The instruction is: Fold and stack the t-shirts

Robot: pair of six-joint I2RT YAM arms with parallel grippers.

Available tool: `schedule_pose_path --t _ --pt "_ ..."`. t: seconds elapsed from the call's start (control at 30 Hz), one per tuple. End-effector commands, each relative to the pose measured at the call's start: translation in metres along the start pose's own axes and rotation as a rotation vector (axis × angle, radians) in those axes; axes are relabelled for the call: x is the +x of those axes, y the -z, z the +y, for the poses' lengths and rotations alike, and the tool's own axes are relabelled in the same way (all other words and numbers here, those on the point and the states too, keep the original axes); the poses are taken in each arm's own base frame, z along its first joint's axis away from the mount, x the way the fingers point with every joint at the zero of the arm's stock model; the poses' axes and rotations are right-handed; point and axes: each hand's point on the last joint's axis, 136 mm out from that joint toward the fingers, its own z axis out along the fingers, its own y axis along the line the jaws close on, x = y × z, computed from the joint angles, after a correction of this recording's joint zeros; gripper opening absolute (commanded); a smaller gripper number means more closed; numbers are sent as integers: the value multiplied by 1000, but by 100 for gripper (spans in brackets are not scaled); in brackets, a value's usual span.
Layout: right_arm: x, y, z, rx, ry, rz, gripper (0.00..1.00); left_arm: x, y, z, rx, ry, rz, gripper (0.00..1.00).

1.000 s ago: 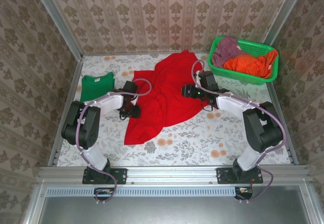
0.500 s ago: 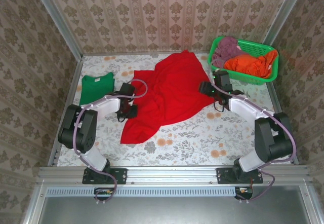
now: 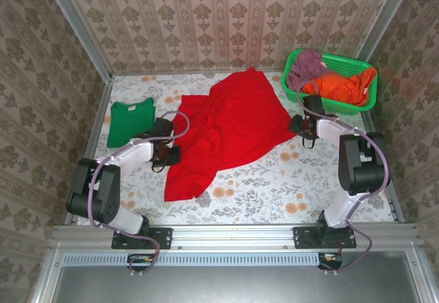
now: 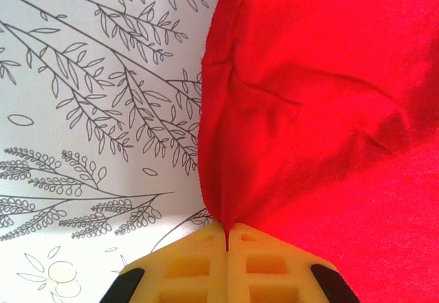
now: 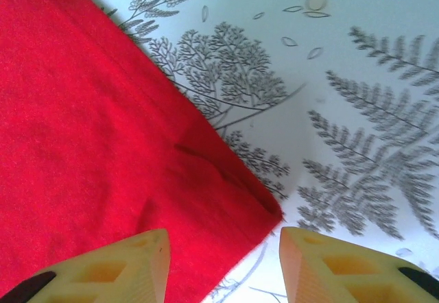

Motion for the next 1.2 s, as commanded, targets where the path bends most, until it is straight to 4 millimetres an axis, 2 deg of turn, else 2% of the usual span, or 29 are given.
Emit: schedule_pose_path --t 0.0,0.3,0.43,0.53,0.63,0.8,0.87,1.03,1.1,1.17 --pt "-1 -3 12 -30 1 44 46 6 4 3 1 24 4 0" --pt "-11 -16 13 99 48 55 46 8 -2 2 10 19 18 0" --pt "-9 -20 14 150 84 87 46 8 -3 2 8 13 19 0" --pt "-7 -21 8 202 87 102 43 9 -4 2 8 6 24 0" --pt "-5 -19 3 224 85 112 33 9 -5 2 9 1 23 0" --pt "-3 -13 0 226 76 106 7 7 -5 2 8 -8 22 0" --pt "-4 -6 0 218 66 88 0 7 -5 2 9 -8 21 0" --pt "-12 6 5 166 42 20 2 7 -5 2 10 -10 16 0" --pt "-16 6 8 164 48 22 32 7 -5 1 14 -11 17 0" --pt "-19 1 11 175 59 37 43 7 -6 1 15 -11 17 0"
